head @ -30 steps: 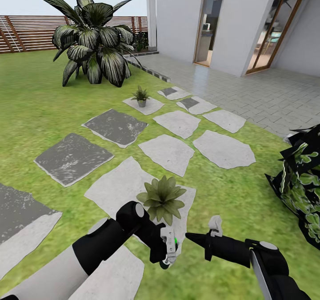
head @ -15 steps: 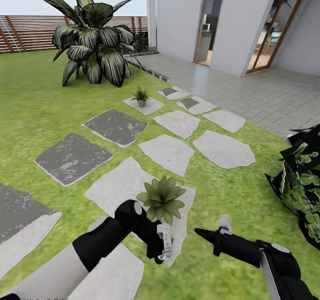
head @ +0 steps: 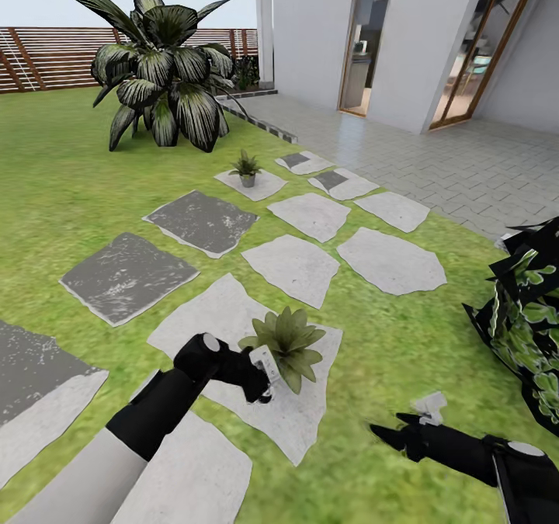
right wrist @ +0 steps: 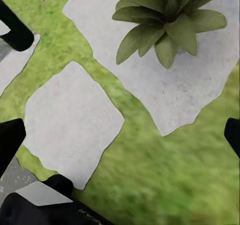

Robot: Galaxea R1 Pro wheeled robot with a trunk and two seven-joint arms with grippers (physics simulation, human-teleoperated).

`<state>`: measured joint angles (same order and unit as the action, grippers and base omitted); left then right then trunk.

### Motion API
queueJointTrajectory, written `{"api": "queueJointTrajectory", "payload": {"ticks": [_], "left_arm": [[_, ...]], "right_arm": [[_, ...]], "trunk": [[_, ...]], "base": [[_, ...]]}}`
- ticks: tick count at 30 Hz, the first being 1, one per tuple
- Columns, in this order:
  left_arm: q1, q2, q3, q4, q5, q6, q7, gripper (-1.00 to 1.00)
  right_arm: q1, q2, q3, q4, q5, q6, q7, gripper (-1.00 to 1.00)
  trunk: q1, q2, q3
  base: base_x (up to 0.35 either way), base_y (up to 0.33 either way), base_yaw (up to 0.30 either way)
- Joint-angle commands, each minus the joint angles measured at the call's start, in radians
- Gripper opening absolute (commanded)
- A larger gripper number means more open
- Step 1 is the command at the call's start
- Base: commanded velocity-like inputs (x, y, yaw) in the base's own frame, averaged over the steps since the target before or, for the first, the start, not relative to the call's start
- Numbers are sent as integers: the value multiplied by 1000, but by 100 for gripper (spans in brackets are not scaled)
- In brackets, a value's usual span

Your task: Pick up the pesticide atomizer in the garden and spray insectifuge to fully cover both potted plants in the garden.

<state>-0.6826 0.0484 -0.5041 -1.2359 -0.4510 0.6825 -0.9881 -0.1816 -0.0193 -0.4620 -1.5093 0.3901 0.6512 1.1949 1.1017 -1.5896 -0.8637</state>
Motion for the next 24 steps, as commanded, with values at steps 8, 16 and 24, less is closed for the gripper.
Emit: {"api": "queueJointTrajectory", "payload": {"ticks": [8,16,24], "left_arm": [[85,-3,138,-8,-3,8,121,-100],[115,-18,391,-13,-3,66,158,-100],[114,-54,408,-13,-3,180,361,-100]], "right_arm": [[-1,13,-61,7,128,6,-377,100],[-1,39,-55,81,129,5,-585,100],[-1,48,-53,90,126,7,-683,100]], "trunk": [[0,0,-1],[0,0,-1],[0,0,-1]], "base": [[0,0,0],[0,0,0],[0,0,0]]}}
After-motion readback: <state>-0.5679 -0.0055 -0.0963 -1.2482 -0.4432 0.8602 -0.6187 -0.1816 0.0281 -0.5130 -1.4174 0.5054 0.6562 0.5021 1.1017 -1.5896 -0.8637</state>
